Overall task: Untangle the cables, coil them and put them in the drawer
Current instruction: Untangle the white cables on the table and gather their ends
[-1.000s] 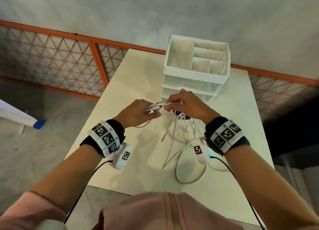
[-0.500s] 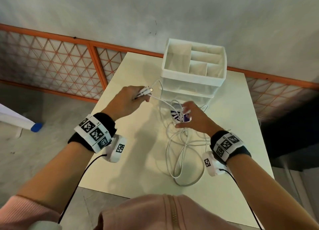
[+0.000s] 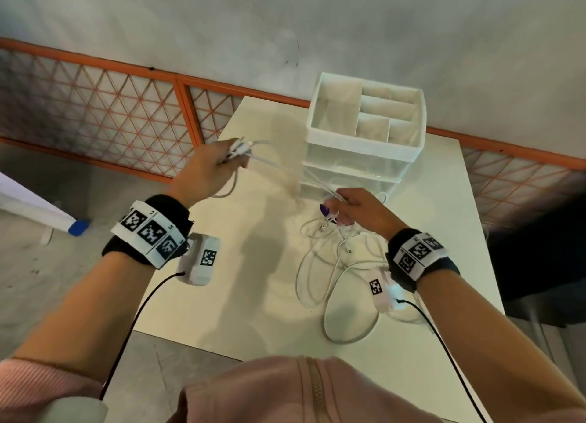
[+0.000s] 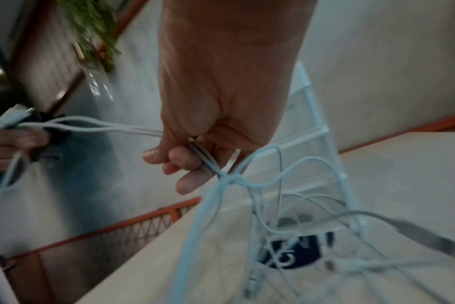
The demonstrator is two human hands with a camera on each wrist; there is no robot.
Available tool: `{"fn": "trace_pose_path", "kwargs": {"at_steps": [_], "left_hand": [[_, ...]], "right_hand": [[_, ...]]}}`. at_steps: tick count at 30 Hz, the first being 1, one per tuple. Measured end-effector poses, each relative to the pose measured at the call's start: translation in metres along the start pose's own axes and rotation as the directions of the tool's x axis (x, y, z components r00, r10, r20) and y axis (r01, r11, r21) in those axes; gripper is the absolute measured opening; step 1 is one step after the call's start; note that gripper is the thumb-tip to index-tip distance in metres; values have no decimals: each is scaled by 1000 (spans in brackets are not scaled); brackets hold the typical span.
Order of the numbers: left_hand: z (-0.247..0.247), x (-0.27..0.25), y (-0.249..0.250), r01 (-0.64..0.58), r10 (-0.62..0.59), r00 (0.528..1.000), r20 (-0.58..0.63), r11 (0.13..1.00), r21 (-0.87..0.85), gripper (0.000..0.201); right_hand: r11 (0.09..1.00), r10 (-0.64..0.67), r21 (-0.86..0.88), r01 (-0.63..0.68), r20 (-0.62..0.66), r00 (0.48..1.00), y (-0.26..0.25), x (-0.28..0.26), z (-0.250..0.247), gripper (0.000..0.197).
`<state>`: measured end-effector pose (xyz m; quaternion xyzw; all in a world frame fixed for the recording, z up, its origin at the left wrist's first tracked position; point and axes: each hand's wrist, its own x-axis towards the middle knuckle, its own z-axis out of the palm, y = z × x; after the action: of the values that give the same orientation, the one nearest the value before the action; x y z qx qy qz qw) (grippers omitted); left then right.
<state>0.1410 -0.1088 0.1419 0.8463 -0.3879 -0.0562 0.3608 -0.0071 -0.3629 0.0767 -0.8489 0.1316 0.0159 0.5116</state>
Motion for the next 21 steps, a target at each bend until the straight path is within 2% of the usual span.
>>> {"fn": "trace_pose_path", "kwargs": {"at_steps": [3, 5, 6, 8, 9, 11, 13, 15, 17, 19, 21], "left_hand": [[4, -3, -35, 234, -236, 972, 5, 966, 111, 20], [14, -7, -49, 365, -374, 926, 39, 919, 153, 8], [19, -10, -48, 396, -407, 912, 57, 906, 148, 21], [29, -14, -40, 345, -349, 934, 83, 937, 55, 63], [33, -15, -31, 268, -268, 961, 64, 963, 1, 72], [40, -14, -8, 82, -78, 996, 51, 994, -73, 66], [49, -9, 10, -27, 49, 989, 142, 988, -153, 53], [59, -4, 20, -14, 85, 956, 279, 969, -248, 42], [67, -4, 24, 3, 105, 926, 361, 958, -288, 21], [71, -4, 25, 6, 94, 938, 333, 957, -289, 24], [69, -3, 28, -35, 92, 963, 252, 974, -223, 30]], "right_hand": [[1000, 8, 1, -9, 69, 998, 15, -10, -8, 16], [999, 19, -51, -14, 89, 996, 8, -10, -11, 16], [995, 11, -98, -3, 82, 997, 1, -9, -12, 19], [973, 11, -231, 9, 89, 996, -14, -7, -14, 25], [953, 26, -302, 10, 114, 993, -21, -7, -14, 26], [913, 54, -408, 20, 170, 984, -35, -7, -11, 26], [911, 42, -410, 51, 216, 976, -50, -9, -7, 25], [936, -25, -336, 108, 242, 970, -66, -13, -5, 25], [952, -82, -268, 146, 238, 968, -78, -17, -7, 25], [961, -81, -241, 135, 223, 972, -79, -21, -12, 23], [969, -41, -230, 95, 228, 973, -69, -22, -14, 17]]}}
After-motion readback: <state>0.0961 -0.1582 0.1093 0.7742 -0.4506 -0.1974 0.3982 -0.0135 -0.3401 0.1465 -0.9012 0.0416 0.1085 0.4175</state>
